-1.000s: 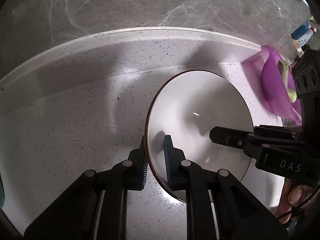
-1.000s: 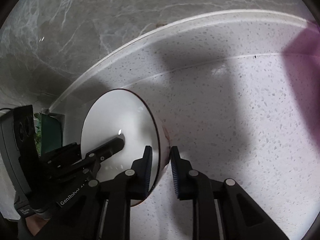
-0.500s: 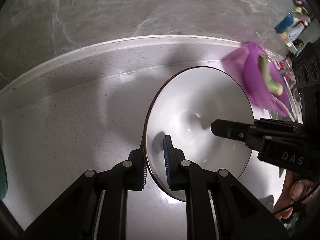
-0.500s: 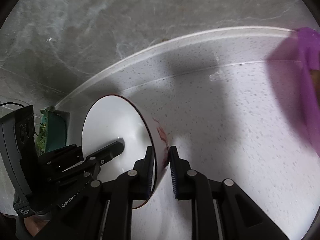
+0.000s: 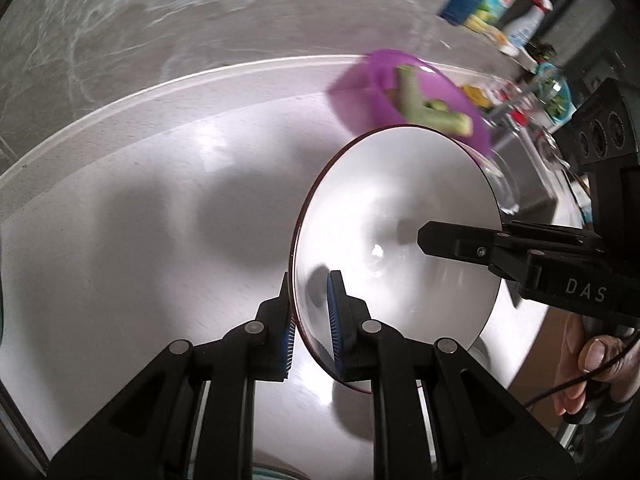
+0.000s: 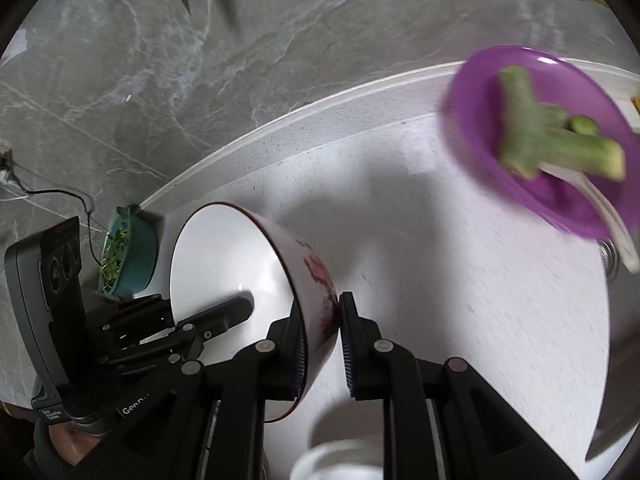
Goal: Organize plates and bowls
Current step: 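Carry the brown-rimmed bowl with both grippers and lower it onto the white plates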
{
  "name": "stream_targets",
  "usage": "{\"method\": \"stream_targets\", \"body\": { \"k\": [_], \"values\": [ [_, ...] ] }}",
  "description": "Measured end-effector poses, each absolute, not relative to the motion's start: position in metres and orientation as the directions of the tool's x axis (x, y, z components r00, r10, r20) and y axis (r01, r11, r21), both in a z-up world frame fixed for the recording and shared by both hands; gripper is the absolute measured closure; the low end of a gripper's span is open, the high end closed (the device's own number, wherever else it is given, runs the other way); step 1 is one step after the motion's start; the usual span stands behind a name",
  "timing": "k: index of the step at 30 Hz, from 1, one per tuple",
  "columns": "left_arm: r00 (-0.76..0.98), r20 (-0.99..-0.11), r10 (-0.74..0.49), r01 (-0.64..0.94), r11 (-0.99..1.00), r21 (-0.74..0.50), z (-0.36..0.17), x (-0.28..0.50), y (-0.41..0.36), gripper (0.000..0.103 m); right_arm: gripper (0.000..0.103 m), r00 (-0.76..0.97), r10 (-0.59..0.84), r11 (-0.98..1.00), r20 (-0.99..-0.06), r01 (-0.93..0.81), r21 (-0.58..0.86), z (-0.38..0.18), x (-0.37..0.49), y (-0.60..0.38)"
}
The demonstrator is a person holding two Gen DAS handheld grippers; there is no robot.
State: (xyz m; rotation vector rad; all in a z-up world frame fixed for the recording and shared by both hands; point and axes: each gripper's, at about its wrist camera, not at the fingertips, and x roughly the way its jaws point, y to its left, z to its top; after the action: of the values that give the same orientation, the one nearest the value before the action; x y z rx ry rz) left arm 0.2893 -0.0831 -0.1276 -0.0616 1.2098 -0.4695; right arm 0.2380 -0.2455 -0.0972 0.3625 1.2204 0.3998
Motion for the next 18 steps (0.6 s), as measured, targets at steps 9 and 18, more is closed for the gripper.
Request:
{"method": "stream_targets", "body": {
  "k": [9,18],
  "values": [
    [0.240,-0.879,-0.413,0.365,0.877,-0.313,-0.112,0.218,-0.128,0.089,0.084,0.305,0.483,0.871,-0.820,-0.076,0.485,-0.084,0.167,-0.287],
    [0.174,-0.897,-0.407,0.371,0.871,-0.323,-0.137,0.146,-0.156,0.089,0.083,0.265,0.481,0.874,-0.836,-0.071,0.481,-0.095,0.111,-0.306]
  ]
}}
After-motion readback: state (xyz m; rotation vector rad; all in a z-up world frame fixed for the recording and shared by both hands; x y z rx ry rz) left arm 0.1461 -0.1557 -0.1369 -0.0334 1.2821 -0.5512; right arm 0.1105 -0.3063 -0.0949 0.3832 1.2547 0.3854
